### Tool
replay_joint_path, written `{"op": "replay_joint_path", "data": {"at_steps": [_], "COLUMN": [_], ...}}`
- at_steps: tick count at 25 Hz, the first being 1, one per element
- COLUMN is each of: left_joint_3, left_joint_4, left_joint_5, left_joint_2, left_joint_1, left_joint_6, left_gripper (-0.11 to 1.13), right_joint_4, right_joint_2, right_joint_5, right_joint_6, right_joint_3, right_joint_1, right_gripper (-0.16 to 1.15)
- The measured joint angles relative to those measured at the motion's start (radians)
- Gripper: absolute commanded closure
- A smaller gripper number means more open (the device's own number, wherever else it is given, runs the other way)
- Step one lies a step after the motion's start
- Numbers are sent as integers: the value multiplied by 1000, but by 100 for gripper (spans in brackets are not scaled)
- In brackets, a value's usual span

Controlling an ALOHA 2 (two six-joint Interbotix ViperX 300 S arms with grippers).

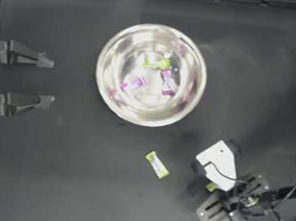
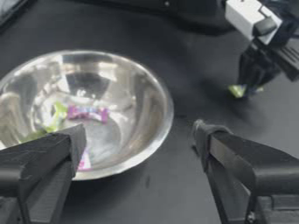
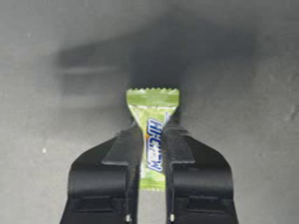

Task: Put candies in bowl

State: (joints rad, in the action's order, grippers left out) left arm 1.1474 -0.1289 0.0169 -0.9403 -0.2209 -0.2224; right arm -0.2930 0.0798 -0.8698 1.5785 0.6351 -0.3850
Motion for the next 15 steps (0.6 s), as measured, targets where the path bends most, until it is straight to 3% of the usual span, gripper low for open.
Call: {"op": "replay_joint_path", "data": {"at_steps": [9,15], "left_joint_3": [0,0], "left_joint_4": [3,5], "left_joint_5": [0,-2], "left_joint_2": [0,0], "left_joint_1": [0,0], "left_joint_6": [0,0], "left_gripper": [0,0], "right_joint_4": [-130,-221], "right_joint_2": [-143,-262], "right_joint_5": [-132,-137], "right_joint_6": [-18,-80], "right_joint_3": [-64,-74], "right_joint_1": [5,87], "right_gripper": [56,56]}}
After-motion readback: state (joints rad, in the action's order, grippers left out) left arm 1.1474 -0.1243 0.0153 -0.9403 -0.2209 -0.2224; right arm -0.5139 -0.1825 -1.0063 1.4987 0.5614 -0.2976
